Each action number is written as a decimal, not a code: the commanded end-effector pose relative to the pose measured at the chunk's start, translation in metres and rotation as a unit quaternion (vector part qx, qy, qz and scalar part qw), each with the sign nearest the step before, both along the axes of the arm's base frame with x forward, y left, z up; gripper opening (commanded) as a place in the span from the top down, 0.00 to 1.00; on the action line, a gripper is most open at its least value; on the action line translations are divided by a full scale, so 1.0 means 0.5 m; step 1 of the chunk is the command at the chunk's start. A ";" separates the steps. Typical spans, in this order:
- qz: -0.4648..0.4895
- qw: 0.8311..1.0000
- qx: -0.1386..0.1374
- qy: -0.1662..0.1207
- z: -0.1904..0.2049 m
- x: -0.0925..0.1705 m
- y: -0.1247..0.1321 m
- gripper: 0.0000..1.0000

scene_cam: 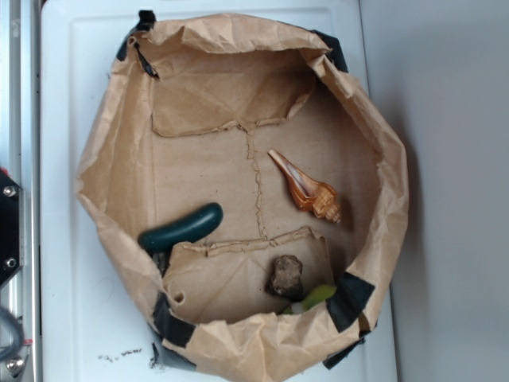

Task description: Grab the green animal.

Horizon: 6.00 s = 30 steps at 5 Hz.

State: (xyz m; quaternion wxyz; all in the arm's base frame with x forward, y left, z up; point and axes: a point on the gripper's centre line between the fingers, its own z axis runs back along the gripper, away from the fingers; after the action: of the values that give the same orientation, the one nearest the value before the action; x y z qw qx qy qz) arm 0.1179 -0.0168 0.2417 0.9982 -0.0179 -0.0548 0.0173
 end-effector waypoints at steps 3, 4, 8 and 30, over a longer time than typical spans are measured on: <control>0.025 1.000 0.005 -0.005 -0.024 0.171 -0.052 0.00; 0.030 0.999 -0.029 -0.006 0.008 0.266 -0.057 0.00; 0.026 0.999 0.038 -0.029 -0.188 0.327 -0.035 0.00; -0.096 0.969 -0.188 -0.126 -0.235 0.399 -0.044 0.00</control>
State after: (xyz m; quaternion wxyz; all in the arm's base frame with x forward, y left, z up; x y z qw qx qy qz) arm 0.3086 -0.0461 0.1053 0.9628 -0.2159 -0.1469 -0.0698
